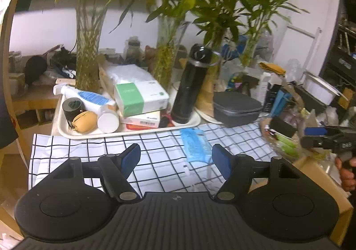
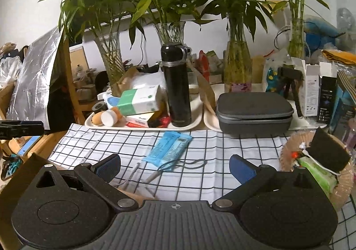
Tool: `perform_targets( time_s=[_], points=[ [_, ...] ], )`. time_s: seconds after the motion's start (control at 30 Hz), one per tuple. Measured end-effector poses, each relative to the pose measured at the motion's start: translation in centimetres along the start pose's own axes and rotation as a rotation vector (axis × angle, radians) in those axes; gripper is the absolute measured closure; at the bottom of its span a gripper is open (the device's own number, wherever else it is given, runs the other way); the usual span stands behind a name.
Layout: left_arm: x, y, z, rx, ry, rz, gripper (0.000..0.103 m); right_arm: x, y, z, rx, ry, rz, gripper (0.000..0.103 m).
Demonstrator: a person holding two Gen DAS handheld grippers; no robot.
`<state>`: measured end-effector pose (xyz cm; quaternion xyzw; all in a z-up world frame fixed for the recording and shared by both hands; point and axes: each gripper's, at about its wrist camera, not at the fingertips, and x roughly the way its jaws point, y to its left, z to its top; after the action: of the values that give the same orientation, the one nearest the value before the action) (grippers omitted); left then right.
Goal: Organize soft objects
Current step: 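Withdraw both tools from the box toward the blue packet, then lower the left tool and grasp the thin white stick beside the blue packet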
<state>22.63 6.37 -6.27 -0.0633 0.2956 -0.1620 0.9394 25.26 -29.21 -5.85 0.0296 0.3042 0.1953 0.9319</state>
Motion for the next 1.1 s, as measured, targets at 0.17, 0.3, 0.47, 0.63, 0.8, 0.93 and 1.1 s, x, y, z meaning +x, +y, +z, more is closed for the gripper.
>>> perform_targets(
  time_s=[0.17,0.3,0.47,0.63,0.8,0.93,1.1],
  points=[
    [2.5,2.0,0.0,-0.063,0.023,0.006,0.033,1.2,-0.5,0.5,-0.012,0.014,-0.019,0.0],
    [4.6,3.5,-0.1,-0.12,0.056,0.004,0.033,2.3,-1.2,0.8,-0.005,0.029,-0.018,0.0],
    [7.0,3.8,-0.2,-0.106,0.107,-0.054,0.033,3.8,-1.7,1.0,-0.02,0.06,-0.031,0.0],
    [9.2,2.4,-0.6,0.041,0.151,-0.12,0.033,5.3,-2.5,1.5,-0.018,0.075,-0.037,0.0],
    [11.7,1.8,-1.4,0.109,0.214,-0.184,0.033,6.7,-3.1,1.8,-0.011,0.099,-0.05,0.0],
    [13.3,1.9,-1.9,0.143,0.252,-0.229,0.033,7.7,-3.3,2.0,-0.017,0.115,-0.052,0.0],
    [15.1,1.8,-2.5,0.173,0.29,-0.28,0.037,8.7,-3.4,2.1,-0.031,0.132,-0.057,0.0]
  ],
)
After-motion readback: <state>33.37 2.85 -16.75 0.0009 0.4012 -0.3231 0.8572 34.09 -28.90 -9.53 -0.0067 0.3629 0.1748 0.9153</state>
